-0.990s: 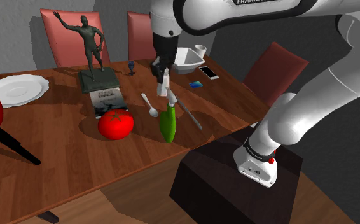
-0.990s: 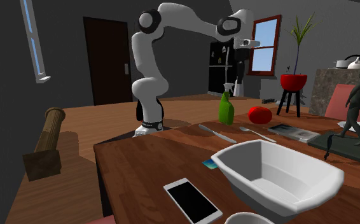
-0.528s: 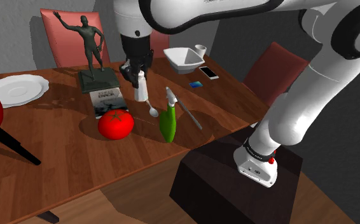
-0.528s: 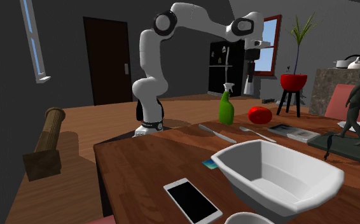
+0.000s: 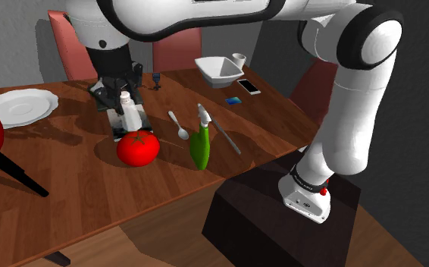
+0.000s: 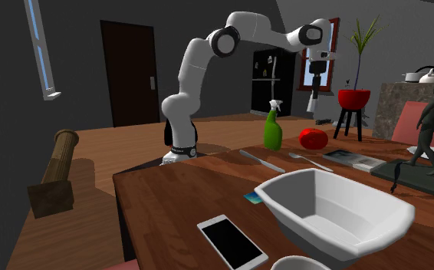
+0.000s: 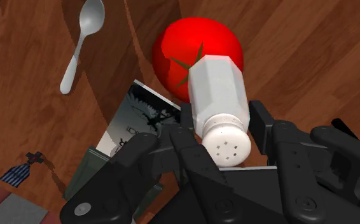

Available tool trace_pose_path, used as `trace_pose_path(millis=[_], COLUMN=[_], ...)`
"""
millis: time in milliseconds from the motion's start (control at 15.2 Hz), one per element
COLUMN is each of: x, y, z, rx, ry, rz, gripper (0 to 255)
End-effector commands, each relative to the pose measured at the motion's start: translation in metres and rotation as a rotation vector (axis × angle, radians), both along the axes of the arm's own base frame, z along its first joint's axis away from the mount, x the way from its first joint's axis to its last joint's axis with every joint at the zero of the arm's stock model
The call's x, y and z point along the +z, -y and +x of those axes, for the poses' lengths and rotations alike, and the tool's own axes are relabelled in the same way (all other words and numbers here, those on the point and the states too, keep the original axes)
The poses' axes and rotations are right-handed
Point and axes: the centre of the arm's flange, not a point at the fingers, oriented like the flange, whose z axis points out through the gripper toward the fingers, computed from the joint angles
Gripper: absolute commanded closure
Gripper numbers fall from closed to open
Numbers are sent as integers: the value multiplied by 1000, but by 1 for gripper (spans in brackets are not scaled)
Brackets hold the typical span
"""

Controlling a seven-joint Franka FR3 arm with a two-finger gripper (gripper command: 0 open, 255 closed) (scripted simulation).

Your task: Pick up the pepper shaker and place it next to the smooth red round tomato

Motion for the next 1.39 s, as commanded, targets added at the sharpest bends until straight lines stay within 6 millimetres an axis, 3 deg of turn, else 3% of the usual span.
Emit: trace_pose_path(millis=[0, 264, 1320], x=[0, 0, -84], y=[-25, -77, -77], z=[10, 28, 28], rx=[-4, -4, -4], ry=[0, 0, 0], rz=[-1, -1, -1], gripper=[255, 255, 255])
